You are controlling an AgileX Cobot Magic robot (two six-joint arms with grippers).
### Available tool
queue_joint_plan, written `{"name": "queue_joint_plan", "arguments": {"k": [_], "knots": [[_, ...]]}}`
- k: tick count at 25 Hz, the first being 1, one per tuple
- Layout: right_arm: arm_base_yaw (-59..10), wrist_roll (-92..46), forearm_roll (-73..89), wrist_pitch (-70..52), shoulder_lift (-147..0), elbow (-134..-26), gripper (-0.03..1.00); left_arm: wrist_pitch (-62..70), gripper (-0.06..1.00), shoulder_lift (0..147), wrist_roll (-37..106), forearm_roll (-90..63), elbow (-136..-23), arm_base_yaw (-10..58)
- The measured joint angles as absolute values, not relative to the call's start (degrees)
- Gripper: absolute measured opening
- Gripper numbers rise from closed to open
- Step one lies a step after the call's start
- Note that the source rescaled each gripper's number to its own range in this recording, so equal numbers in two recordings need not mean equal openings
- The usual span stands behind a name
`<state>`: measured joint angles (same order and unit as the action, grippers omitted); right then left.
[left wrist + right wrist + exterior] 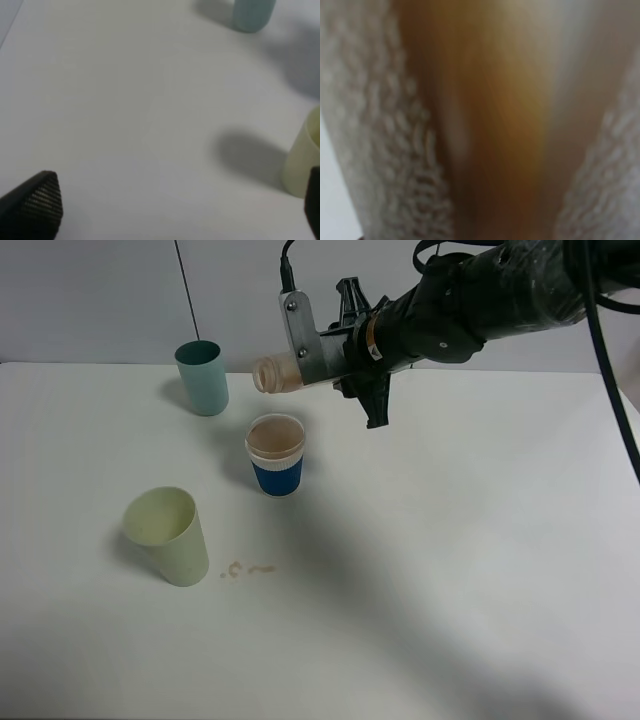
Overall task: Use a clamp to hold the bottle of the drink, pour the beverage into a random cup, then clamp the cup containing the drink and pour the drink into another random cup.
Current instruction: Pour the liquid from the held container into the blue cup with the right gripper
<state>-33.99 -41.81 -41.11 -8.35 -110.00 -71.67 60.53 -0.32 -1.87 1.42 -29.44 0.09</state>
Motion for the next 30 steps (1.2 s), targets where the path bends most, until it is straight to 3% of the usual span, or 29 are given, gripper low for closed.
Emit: {"name": "queue_joint_plan", "arguments": {"k": [30], "knots": [[-37.0,-41.2,-48.4,-19.0,-110.7,-71.9,0.01,60.5,0.93,-0.3,-1.9,1.4,-29.4,0.1]]}}
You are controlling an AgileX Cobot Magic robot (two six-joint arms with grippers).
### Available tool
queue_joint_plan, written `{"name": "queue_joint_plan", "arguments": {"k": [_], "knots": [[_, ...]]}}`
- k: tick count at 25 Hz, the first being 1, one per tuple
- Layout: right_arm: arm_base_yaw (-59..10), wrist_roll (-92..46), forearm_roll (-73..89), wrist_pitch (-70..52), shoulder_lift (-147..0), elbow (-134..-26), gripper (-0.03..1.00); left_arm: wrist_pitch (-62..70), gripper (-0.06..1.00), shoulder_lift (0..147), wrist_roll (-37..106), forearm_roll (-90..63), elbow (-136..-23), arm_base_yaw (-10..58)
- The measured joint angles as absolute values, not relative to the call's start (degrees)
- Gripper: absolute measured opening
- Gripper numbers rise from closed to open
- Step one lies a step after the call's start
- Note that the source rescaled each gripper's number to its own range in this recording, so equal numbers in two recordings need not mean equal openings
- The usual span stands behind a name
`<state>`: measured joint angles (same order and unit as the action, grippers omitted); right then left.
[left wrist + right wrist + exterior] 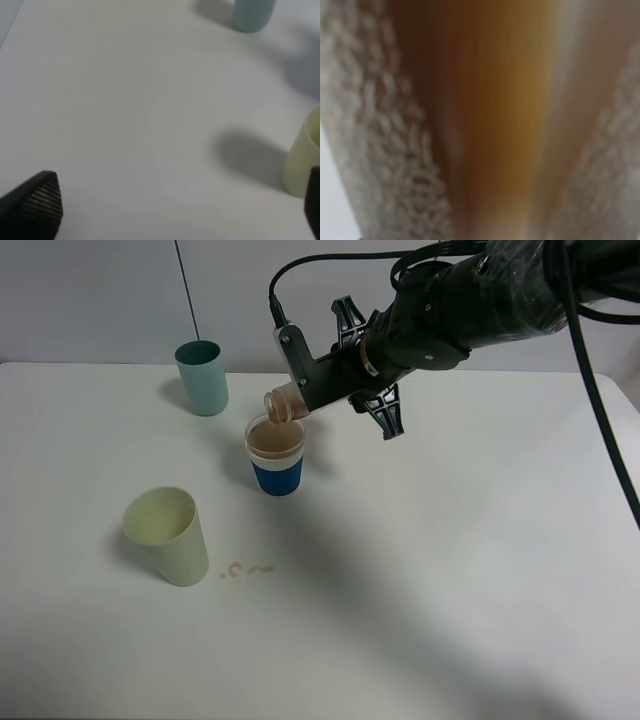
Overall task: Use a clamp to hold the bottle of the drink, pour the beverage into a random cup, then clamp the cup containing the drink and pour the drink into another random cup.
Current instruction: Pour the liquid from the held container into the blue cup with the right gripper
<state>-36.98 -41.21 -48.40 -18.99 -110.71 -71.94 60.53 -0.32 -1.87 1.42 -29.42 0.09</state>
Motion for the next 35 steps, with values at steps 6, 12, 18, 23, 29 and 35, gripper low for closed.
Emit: {"name": "queue_joint_plan", "arguments": {"k": [6,12,18,23,29,35], "knots": [[-37.0,-41.2,-49.0,-19.9,-110.7,-71.9,0.01,60.5,0.93,-0.3,-1.9,1.4,-29.4,0.1],[-37.0,-41.2,-49.2,-20.7,-110.7,-71.9,0.01,60.5,0.93,-0.3,-1.9,1.4,-29.4,0.1],[-37.0,-41.2,-49.4,-22.5,-110.7,-71.9,0.01,60.5,0.93,-0.3,-1.9,1.4,-29.4,0.1],[-37.1,-41.2,-50.5,-23.4,-110.7,-71.9,0.01,60.5,0.93,-0.3,-1.9,1.4,-29.4,0.1],[-37.7,-41.2,-50.7,-23.3,-110.7,-71.9,0.01,60.5,0.93,-0.3,-1.9,1.4,-29.4,0.1],[-37.7,-40.8,-50.7,-24.0,-110.7,-71.9,0.01,60.5,0.93,-0.3,-1.9,1.4,-29.4,0.1]]}}
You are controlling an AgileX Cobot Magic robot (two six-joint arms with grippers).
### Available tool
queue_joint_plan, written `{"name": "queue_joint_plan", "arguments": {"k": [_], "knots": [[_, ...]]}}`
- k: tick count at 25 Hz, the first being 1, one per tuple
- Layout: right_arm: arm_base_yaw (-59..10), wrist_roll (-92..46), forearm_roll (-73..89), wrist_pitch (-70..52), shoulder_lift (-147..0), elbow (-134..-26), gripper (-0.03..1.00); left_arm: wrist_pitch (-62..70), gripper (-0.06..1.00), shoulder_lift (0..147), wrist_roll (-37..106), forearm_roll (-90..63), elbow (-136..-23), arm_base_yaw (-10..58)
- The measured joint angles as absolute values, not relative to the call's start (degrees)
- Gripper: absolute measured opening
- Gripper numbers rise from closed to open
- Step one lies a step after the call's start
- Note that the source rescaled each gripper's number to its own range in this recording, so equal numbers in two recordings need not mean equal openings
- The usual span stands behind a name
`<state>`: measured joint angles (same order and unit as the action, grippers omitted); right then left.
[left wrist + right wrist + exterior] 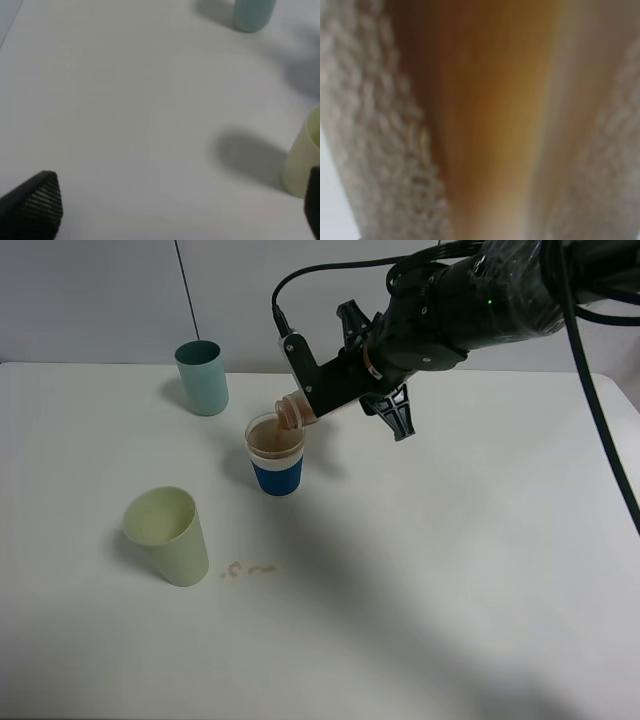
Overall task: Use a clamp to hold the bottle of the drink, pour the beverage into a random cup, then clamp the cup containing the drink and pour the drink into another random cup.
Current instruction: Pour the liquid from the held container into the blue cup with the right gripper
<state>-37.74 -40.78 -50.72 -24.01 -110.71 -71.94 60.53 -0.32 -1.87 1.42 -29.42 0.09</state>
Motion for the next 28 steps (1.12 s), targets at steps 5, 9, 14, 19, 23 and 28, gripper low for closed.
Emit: {"name": "queue_joint_plan", "arguments": {"k": [5,9,14,19,23,28], "knots": [[-37.7,-39.2,-52.9,-24.6,-110.7,-71.9,0.01,60.5,0.93,-0.3,-1.9,1.4,-29.4,0.1],[-37.7,-38.8,-53.4,-24.7,-110.7,-71.9,0.01,60.5,0.93,-0.3,-1.9,1.4,-29.4,0.1],[-37.7,-38.3,-54.6,-24.7,-110.7,-71.9,0.01,60.5,0.93,-0.3,-1.9,1.4,-29.4,0.1],[-37.7,-38.2,-54.9,-24.8,-110.7,-71.9,0.01,60.5,0.93,-0.3,-1.9,1.4,-29.4,0.1],[-37.7,-38.0,-55.6,-25.0,-110.7,-71.9,0.01,60.5,0.93,-0.3,-1.9,1.4,-29.4,0.1],[-37.7,-36.2,-57.2,-25.4,-110.7,-71.9,0.01,60.5,0.93,-0.3,-1.9,1.4,-29.4,0.1]]}}
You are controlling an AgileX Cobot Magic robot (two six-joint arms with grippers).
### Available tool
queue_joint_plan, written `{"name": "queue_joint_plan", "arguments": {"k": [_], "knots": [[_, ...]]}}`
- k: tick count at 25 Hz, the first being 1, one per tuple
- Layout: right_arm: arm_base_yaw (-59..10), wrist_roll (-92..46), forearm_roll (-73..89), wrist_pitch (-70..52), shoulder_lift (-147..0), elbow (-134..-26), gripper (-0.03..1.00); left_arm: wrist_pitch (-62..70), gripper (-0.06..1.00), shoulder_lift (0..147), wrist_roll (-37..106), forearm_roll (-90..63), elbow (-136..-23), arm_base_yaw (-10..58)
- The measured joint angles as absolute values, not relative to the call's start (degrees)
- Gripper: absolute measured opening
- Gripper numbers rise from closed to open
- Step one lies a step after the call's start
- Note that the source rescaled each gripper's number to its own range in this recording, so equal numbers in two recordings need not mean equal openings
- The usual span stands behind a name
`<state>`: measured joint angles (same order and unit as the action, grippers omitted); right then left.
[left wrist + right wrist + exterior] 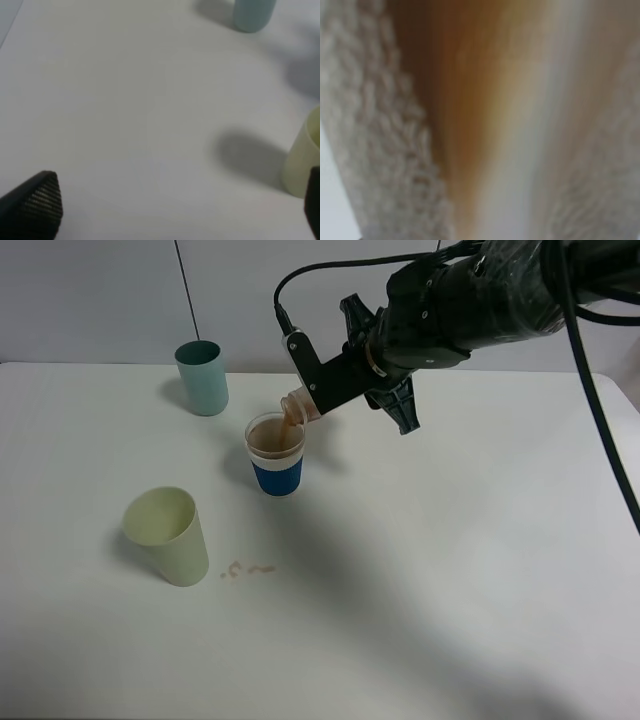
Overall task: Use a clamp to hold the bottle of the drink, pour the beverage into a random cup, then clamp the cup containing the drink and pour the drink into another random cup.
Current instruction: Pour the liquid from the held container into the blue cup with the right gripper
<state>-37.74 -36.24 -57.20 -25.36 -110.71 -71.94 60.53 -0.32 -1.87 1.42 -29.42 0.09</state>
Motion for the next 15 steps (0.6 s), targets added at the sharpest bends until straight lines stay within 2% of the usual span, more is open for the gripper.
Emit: {"name": "queue_joint_plan", "arguments": {"k": [15], "knots": [[-38.2,-33.3,-61.3,-25.8,-110.7,-71.9,0.01,60.5,0.93,-0.3,-1.9,1.4,-29.4,0.1]]}}
